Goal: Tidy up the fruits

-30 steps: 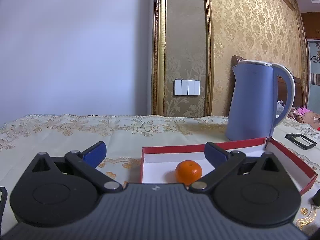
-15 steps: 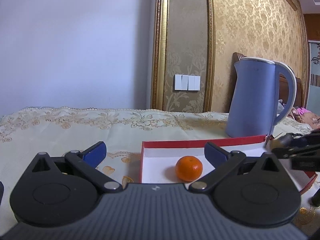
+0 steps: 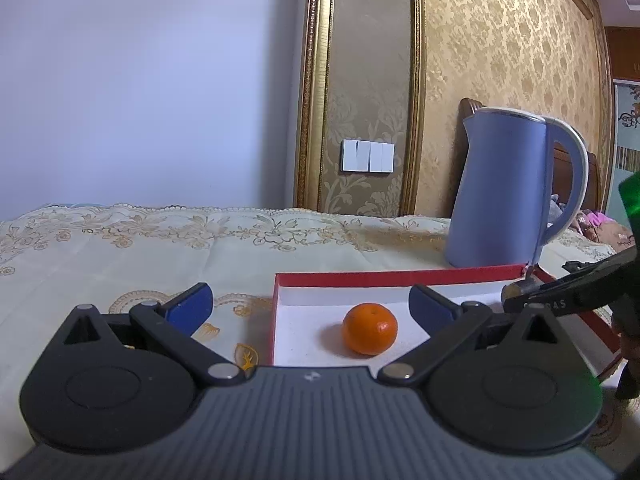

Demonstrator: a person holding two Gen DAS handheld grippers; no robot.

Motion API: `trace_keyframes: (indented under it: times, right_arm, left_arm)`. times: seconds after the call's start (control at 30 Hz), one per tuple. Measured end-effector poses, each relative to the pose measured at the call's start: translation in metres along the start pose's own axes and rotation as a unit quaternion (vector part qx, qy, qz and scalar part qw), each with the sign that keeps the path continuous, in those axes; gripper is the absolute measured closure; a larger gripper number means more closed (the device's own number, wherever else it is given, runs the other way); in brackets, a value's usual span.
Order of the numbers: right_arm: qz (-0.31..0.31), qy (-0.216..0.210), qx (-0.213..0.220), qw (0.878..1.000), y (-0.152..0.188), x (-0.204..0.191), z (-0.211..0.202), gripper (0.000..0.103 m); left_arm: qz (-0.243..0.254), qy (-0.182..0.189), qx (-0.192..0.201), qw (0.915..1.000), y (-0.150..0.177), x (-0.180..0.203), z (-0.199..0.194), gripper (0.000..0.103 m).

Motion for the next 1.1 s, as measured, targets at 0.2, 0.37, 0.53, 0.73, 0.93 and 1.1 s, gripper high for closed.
trace_keyframes:
  times: [0.2, 0.37, 0.53, 0.73, 0.93, 1.1]
  right_arm:
    - [-0.017, 0.001, -0.01, 1.0, -0.001, -0.005, 0.005, 0.071]
    - [-0.019, 0.004, -0.015, 1.0, 0.0, -0.005, 0.007, 0.071]
    - [-0.02, 0.003, -0.016, 1.0, -0.001, -0.006, 0.007, 0.071]
    - [-0.026, 0.025, 0.006, 0.999, -0.005, -0.002, -0.002, 0.052]
    - [0.004, 0.029, 0.093, 0.995, -0.024, 0.014, -0.059, 0.027]
    - [0.036, 0.014, 0.201, 0.979, -0.014, 0.028, -0.143, 0.0]
  left_arm:
    - [0.001, 0.0, -0.003, 1.0, 0.001, 0.0, 0.0, 0.0]
    - [0.003, 0.0, -0.005, 1.0, 0.002, 0.0, 0.001, 0.0]
    - [0.004, 0.0, -0.009, 1.0, 0.003, 0.0, 0.002, 0.0]
    - [0.005, -0.001, -0.011, 0.9999, 0.004, -0.001, 0.003, 0.0]
    - [0.004, -0.003, -0.014, 0.9999, 0.005, -0.003, 0.004, 0.0]
    - [0.006, -0.001, -0.013, 0.9999, 0.005, -0.002, 0.004, 0.0]
Point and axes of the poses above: each gripper's, at about its wrist camera, not at the fingertips, and z roughly the way its jaws point, x to its right, y to its underside, the point moved 4 cm from there along z, roughly the way its jaws point, and after that the axes turned 14 degrees about x, right-handed, at the moved point
